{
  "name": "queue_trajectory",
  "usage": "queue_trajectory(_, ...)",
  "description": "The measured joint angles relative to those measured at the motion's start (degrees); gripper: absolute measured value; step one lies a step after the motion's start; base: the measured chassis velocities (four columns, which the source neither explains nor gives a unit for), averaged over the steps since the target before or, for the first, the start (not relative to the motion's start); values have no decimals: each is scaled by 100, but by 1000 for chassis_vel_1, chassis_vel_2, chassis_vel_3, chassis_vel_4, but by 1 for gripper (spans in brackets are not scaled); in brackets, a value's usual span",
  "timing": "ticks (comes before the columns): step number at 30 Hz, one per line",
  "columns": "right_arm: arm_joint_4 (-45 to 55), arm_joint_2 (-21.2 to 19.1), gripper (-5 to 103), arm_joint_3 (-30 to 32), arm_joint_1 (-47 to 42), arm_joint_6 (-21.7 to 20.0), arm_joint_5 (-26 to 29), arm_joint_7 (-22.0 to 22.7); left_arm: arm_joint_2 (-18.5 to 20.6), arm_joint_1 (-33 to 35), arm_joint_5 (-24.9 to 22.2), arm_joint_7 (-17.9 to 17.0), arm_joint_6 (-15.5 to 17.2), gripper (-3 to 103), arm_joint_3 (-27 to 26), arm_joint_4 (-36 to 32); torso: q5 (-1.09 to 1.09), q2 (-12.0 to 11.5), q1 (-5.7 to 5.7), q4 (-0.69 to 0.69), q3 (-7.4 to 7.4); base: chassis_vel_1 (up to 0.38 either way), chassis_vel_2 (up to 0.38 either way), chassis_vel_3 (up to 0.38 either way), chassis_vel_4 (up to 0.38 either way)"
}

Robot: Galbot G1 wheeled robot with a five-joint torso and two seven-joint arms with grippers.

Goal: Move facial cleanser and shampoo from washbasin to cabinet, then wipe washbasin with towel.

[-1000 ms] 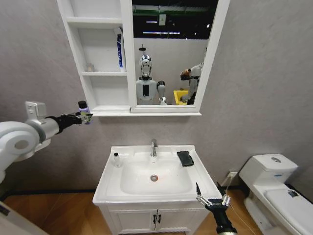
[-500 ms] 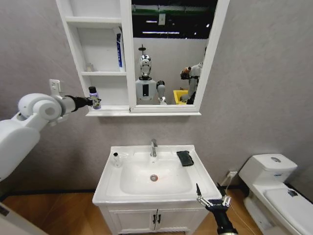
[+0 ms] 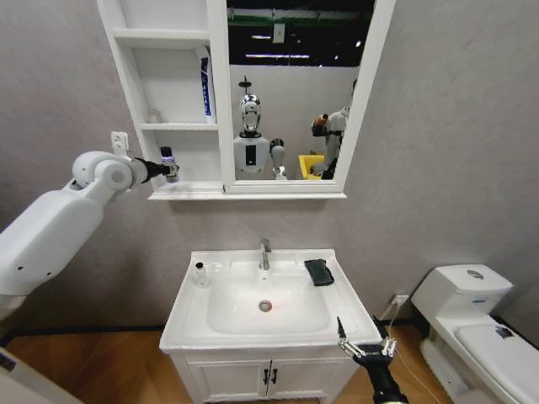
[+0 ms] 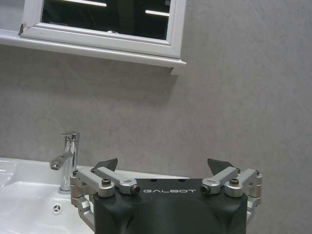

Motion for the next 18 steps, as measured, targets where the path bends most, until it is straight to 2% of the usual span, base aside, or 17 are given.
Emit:
queue_trajectory(9, -49, -26, 100, 36, 15, -2, 27, 0, -496, -164, 118, -112, -5, 43, 96, 639, 1, 1, 0, 0, 0, 0, 0, 0, 0)
queue_trajectory(18, -114, -39, 100, 67, 38, 2, 63, 8, -663, -151, 270, -103, -9, 43, 106, 856, 0, 1, 0, 0, 0, 0, 0, 0, 0)
